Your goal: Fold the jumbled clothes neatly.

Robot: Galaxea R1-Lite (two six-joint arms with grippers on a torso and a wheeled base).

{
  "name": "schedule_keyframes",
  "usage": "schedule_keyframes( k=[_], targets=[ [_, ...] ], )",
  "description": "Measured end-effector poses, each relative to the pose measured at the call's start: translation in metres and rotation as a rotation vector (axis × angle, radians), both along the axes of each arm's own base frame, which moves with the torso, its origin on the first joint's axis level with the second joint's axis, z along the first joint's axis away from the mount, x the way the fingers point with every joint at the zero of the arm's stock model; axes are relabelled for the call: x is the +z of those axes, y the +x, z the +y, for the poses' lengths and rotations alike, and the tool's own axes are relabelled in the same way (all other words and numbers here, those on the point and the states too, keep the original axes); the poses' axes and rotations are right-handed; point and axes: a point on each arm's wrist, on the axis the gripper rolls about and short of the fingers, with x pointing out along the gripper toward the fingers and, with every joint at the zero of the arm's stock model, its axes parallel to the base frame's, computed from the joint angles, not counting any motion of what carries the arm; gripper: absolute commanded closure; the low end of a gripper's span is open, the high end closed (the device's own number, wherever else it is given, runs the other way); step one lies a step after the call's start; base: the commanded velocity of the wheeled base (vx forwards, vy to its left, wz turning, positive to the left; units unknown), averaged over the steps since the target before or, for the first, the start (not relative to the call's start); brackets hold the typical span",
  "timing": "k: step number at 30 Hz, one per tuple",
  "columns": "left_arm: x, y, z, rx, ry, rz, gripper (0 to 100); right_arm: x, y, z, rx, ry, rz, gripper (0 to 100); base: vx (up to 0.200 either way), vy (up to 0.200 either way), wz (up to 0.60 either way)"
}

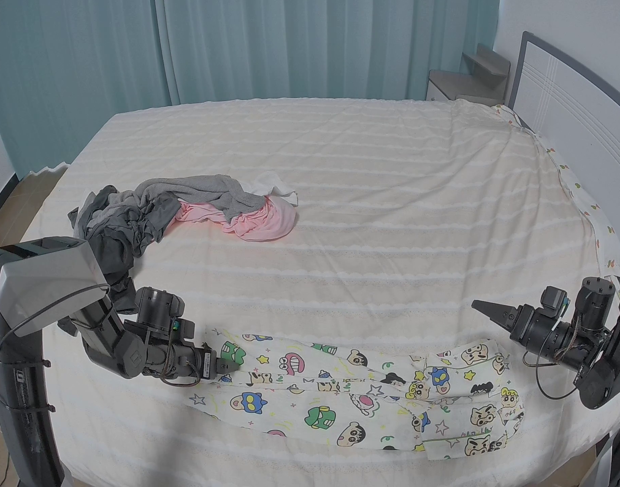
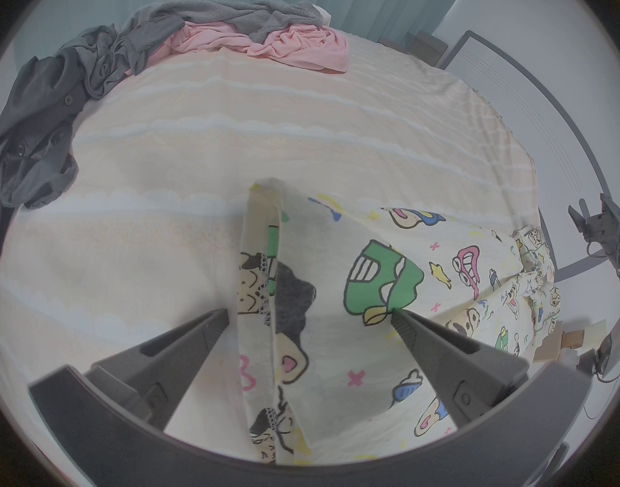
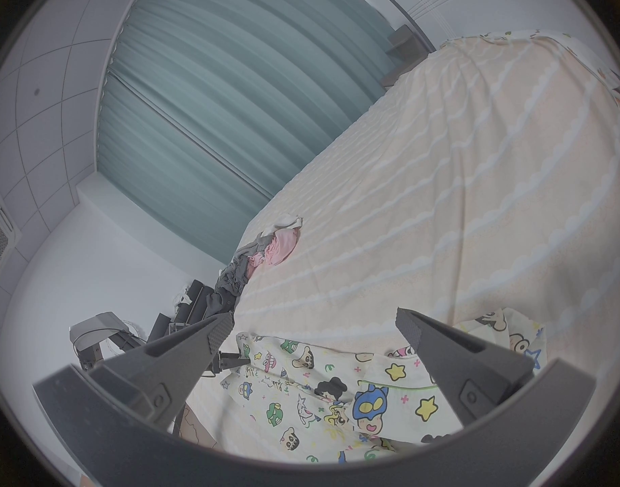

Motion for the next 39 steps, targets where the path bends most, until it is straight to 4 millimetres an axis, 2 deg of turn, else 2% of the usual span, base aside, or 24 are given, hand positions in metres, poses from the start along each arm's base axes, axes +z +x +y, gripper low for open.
schedule_keyframes(
  k=[1,2,21,29,39],
  targets=[
    [0.0,0.0,-0.001,-0.005,-0.006,0.003,0,0.0,0.0,0.0,-0.001,0.0,0.001,0,0.0,0.0,0.0],
    [-0.001,-0.001,-0.001,-0.009,-0.009,0.005,100,0.0,0.0,0.0,0.0,0.0,0.0,0,0.0,0.0,0.0],
    [-0.01,-0.004,-0.001,-0.01,-0.01,0.035,100,-0.003,0.001,0.0,-0.001,-0.005,0.008,0,0.0,0.0,0.0],
    [0.001,-0.009,0.001,0.025,-0.035,0.029,100,-0.003,0.002,-0.002,-0.008,-0.004,0.006,0,0.0,0.0,0.0],
    [0.016,-0.013,0.019,0.069,-0.054,0.004,100,-0.002,0.004,-0.007,-0.027,0.004,0.003,0,0.0,0.0,0.0]
  ],
)
